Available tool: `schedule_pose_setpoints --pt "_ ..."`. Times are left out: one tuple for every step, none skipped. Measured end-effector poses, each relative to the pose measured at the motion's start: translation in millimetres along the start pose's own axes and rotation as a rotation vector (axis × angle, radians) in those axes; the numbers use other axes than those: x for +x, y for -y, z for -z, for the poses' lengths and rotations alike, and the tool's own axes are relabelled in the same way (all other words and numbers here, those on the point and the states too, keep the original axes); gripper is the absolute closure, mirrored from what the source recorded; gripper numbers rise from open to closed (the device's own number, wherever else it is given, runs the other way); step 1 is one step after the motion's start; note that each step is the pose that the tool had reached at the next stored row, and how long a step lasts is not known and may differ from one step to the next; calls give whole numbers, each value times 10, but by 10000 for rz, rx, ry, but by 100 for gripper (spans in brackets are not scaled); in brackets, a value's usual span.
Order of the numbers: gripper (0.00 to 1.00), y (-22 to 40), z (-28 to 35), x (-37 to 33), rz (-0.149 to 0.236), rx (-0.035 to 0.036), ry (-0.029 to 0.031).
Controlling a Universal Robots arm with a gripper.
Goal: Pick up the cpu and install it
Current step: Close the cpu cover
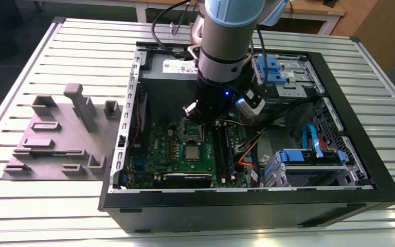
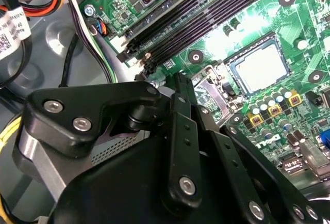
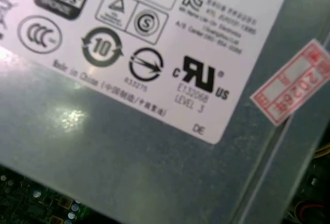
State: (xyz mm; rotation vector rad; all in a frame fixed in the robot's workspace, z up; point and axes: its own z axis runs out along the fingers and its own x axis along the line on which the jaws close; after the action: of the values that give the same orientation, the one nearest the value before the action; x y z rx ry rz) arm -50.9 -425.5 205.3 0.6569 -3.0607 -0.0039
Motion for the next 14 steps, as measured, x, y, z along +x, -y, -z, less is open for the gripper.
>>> schedule_pose_setpoints --pt "90 -1 0 4 0 1 0" --pt "90 -2 0 5 1 0 0" --pt "90 -2 0 5 2 1 0" --pt "90 -2 0 5 2 0 0" --pt "90 -2 0 5 -7 1 0" --pt "90 -2 0 6 -36 0 0" --pt "90 -2 -1 5 -60 0 0" --pt "90 -2 -1 6 -67 0 0" --pt "90 -2 -1 6 -68 0 0" --pt "90 -2 -1 6 -69 0 0" --pt "90 -2 -1 6 -69 0 0" --pt "90 -2 -1 6 -70 -1 1" --pt "90 -2 -1 6 -70 0 0" --pt "90 -2 -1 6 -59 -1 0"
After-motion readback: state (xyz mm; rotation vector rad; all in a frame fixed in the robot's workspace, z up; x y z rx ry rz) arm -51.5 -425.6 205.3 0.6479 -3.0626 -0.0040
